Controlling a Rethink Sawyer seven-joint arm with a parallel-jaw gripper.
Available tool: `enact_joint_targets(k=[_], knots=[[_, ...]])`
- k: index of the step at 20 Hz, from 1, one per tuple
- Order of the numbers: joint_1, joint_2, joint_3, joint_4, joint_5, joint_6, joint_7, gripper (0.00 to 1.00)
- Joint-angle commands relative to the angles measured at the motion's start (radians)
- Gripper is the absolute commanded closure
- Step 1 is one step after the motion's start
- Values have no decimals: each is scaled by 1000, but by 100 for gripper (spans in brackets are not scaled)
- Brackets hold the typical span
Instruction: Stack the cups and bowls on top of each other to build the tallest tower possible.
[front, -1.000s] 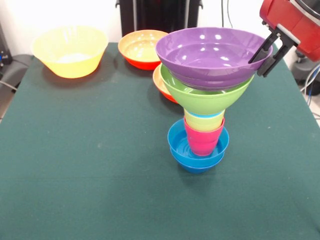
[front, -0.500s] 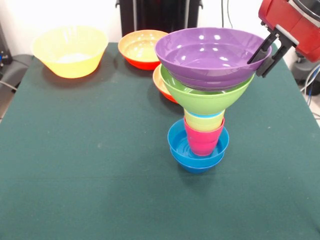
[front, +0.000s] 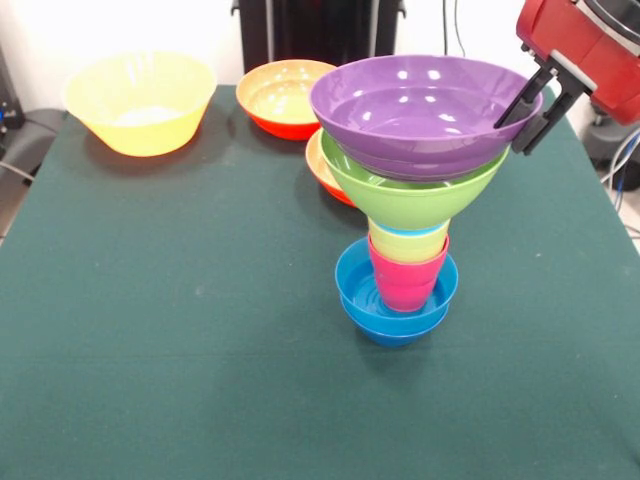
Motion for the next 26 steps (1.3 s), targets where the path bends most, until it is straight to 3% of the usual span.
enact_joint_targets(k=[1,26], knots=[[20,10,144,48,-49,3,154,100],[24,-11,182,92,-89,-33,133,100]])
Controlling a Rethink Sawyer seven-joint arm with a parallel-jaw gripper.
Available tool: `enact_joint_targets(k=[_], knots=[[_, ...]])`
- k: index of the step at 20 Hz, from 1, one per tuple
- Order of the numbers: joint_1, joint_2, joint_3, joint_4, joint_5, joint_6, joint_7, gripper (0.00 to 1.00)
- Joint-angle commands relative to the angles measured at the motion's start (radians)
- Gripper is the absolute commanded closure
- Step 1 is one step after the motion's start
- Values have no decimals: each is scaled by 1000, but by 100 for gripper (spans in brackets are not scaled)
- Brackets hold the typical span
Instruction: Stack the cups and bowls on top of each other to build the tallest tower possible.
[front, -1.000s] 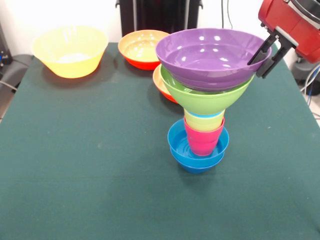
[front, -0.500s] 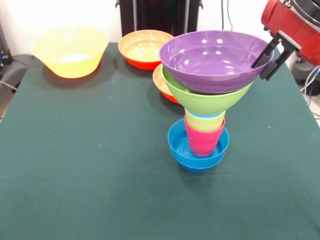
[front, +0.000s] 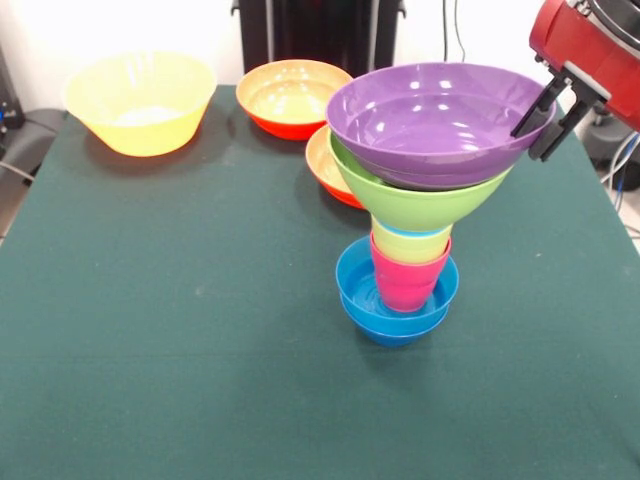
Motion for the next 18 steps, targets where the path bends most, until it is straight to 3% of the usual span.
enact_joint_targets(k=[1,18], knots=[[16,-5,128,92,-80,-32,130,100],[9,-23,136,126,-99,-55,73,100]])
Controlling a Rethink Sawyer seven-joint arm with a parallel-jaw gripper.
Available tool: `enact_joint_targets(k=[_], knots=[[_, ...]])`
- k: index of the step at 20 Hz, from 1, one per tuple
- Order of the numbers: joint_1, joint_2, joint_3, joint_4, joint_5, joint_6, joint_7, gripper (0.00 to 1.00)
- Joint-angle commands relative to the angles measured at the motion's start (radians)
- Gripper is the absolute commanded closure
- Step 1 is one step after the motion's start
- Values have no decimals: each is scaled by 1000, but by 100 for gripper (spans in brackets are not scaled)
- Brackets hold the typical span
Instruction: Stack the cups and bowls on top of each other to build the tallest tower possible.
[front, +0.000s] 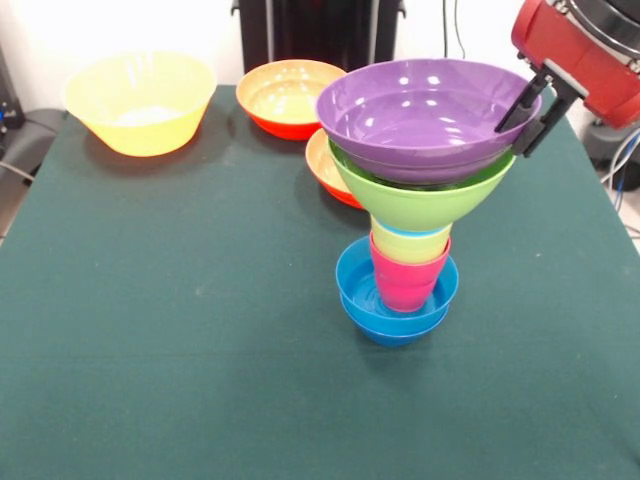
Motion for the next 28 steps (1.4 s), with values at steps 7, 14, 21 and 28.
enact_joint_targets(k=[7,14,21,28], knots=[[2,-16,129,82,-99,-53,66,100],[4,-13,132,78,-91,-58,70,100],[4,-4,129,60,-84,-58,84,100],[-8,8,122,27,-75,-52,93,100]])
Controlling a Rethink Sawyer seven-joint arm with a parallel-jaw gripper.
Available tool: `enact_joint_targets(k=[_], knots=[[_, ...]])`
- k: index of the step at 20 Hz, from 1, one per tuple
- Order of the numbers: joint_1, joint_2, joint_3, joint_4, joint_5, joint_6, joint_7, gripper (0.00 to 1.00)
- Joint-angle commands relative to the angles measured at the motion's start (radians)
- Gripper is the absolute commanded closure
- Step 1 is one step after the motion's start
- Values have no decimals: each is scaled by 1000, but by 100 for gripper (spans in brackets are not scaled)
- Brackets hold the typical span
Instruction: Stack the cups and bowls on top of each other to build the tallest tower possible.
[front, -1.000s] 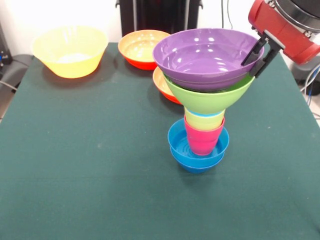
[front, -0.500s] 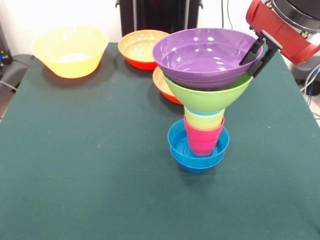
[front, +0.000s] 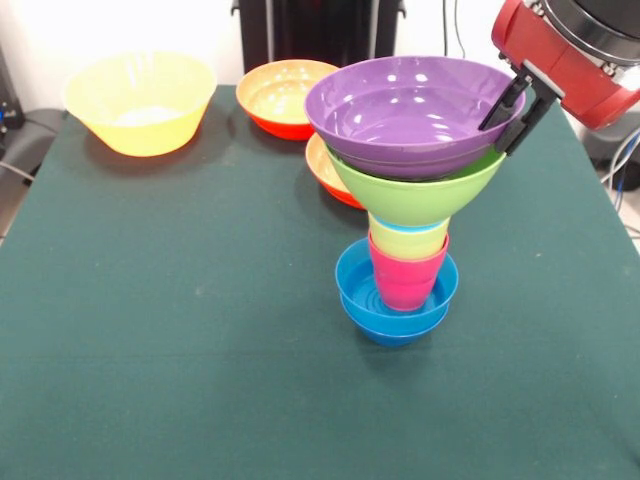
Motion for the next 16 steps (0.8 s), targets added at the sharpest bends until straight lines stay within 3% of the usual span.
enact_joint_targets(k=[1,16], knots=[[-11,10,121,-6,-75,-50,94,100],[-24,20,109,-39,-68,-35,100,100]])
